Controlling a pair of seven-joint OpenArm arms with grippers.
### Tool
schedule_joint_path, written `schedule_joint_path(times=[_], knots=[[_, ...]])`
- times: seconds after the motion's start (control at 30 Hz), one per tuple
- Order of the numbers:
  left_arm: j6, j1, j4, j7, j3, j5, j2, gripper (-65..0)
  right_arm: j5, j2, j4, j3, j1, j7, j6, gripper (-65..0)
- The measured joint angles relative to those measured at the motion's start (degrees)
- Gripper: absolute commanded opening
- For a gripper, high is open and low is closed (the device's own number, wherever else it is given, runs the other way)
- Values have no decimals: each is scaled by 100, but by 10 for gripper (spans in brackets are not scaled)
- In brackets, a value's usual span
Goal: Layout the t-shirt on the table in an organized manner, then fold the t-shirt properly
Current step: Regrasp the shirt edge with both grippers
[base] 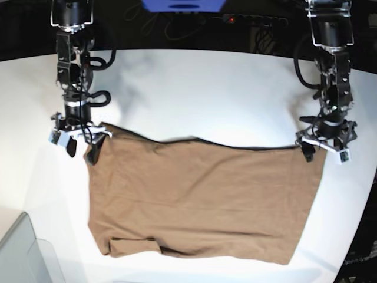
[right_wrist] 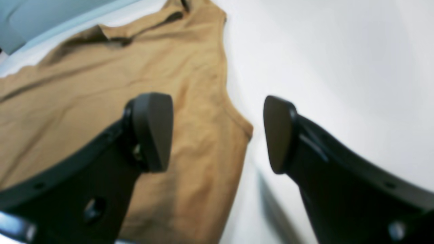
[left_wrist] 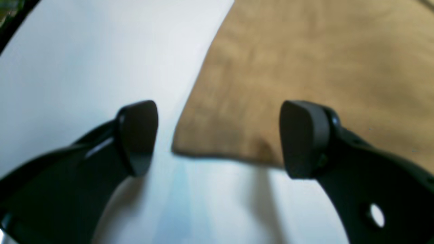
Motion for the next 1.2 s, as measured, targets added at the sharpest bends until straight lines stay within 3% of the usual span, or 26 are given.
schedule_joint_path(times=[0.53,0.93,1.0,1.2], knots=[[-13,28,-765,-269,-181,44,-4,-109,2,-17,96,-37,-866,55,44,-227],[-15,-326,-1003,-184,-129,39,2,-117,2,-39,216,-695,-863,0,61,-227],[-15,-448,-1226,-247,-131,50,-4,-160,4,-35,205,-697,-743,31,61,-227],[33,-754,-1679,-446,-168,90,50,-444,2,-31,-35,-697,-520,9,61,-261]])
